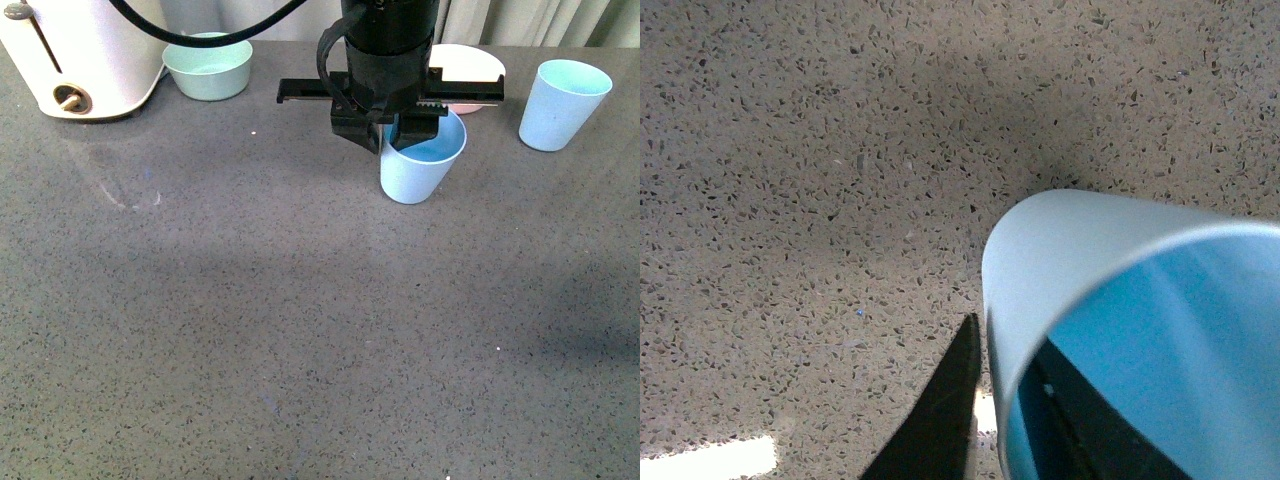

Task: Stack blue cups with both arms

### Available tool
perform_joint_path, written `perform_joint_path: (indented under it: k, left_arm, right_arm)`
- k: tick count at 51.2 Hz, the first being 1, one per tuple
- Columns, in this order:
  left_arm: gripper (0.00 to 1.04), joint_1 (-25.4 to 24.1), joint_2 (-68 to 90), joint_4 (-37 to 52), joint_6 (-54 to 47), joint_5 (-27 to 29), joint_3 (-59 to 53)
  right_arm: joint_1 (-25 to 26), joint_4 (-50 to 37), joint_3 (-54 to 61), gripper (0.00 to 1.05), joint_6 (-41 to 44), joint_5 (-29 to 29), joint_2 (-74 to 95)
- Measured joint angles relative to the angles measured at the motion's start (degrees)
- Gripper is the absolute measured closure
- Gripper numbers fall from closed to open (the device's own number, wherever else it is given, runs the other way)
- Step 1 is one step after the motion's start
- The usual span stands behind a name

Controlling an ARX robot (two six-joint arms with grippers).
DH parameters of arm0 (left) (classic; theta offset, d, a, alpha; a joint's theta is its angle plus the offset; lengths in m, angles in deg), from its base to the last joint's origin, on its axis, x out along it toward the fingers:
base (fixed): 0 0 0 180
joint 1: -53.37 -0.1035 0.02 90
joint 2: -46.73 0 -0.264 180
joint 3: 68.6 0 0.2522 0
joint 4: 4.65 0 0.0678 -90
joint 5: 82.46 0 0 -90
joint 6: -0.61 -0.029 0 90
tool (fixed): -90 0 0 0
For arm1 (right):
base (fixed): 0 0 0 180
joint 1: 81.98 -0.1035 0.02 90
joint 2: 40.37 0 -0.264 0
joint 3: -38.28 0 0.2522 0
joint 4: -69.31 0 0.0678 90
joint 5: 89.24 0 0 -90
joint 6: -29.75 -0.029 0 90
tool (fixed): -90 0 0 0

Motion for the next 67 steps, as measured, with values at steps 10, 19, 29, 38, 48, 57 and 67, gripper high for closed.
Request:
perform_joint_path:
  k: [10, 19, 29, 38, 48, 57, 67]
  left_arm:
    - [0.62, 0.07, 0.00, 0.02, -0.02, -0.68, 0.00]
    - [0.41, 0.07, 0.00, 0.02, 0.00, -1.36, 0.02]
    - [0.16, -0.28, 0.00, -0.26, -0.07, -1.57, 0.72]
    - [0.10, -0.98, -0.02, -0.81, -0.63, -1.75, 2.67]
    - [0.09, -2.36, -0.44, -0.87, -1.70, -1.44, 3.54]
    - [0.09, -3.78, -1.27, 0.37, -3.39, -0.79, 3.32]
    - [0.09, -5.33, -6.05, 3.23, -4.94, -0.63, -0.07]
  right_arm:
    - [0.00, 0.00, 0.00, 0.09, 0.00, 0.02, 0.00]
    - [0.00, 0.00, 0.00, 0.09, 0.00, 0.02, 0.00]
    - [0.00, 0.00, 0.00, 0.09, 0.00, 0.02, 0.00]
    - [0.00, 0.00, 0.00, 0.09, 0.00, 0.02, 0.00]
    - [0.00, 0.00, 0.00, 0.09, 0.00, 0.02, 0.00]
    - [0.00, 0.00, 0.00, 0.09, 0.00, 0.02, 0.00]
    - [0.00, 0.00, 0.00, 0.09, 0.00, 0.02, 0.00]
